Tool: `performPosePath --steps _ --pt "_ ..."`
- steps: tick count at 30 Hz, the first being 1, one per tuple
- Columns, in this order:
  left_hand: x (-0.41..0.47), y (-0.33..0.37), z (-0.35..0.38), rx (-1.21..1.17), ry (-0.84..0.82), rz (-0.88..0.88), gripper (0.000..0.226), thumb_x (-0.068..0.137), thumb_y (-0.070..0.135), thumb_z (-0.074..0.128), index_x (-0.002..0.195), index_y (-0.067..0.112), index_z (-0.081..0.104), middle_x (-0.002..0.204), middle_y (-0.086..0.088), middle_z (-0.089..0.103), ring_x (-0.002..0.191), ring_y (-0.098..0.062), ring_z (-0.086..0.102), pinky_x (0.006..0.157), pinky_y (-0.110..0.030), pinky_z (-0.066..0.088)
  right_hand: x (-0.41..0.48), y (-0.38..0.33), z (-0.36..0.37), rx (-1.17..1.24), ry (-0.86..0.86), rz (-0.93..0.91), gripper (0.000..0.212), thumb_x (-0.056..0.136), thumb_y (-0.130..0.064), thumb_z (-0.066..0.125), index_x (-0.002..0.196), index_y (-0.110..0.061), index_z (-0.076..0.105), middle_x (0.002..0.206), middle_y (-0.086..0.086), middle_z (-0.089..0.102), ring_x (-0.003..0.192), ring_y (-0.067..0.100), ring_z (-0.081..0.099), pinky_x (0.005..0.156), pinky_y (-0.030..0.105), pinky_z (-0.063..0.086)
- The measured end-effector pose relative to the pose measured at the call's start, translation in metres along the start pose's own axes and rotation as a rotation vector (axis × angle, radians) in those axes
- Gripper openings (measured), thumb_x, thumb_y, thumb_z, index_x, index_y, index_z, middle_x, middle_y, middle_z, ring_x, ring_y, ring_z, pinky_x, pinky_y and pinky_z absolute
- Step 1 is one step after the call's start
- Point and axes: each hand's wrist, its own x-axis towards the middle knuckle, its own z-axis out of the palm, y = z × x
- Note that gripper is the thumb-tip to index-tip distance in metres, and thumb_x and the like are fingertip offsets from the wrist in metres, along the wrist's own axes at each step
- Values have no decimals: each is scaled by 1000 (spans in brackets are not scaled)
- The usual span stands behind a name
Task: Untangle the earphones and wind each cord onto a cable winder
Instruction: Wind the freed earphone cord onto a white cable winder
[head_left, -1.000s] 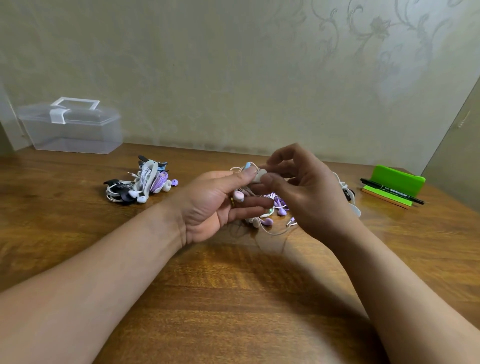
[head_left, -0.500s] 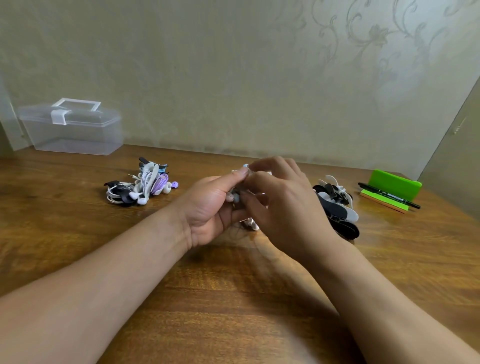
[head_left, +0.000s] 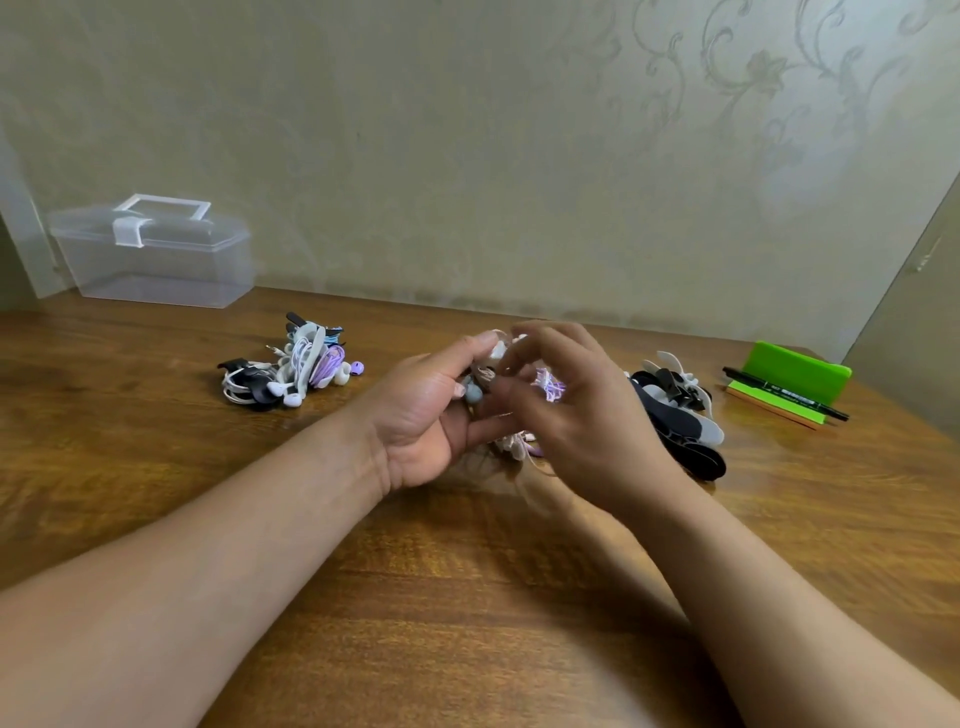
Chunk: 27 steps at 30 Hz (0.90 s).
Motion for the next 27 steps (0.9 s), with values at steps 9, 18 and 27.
performPosePath --steps 9,18,27 --pt "0 2 -2 14 -68 -37 38 106 25 51 131 -2 63 126 -23 70 106 -29 72 85 -40 63 1 4 -7 262 -105 93 7 90 -35 72 92 -36 65 113 -3 64 107 30 71 88 55 59" --pt "0 0 0 101 -32 -9 34 107 23 52 125 -3 66 104 -14 76 81 -19 74 83 -43 64 0 4 -6 104 -62 77 17 92 -19 78 88 -32 67 109 -11 60 105 15 67 87 46 59" --pt "11 -9 -5 307 87 86 27 108 18 52 109 -5 66 89 -15 73 83 -24 75 82 -35 64 -1 6 -15 158 -109 117 7 98 -24 72 95 -25 66 84 -5 70 75 14 65 66 31 50"
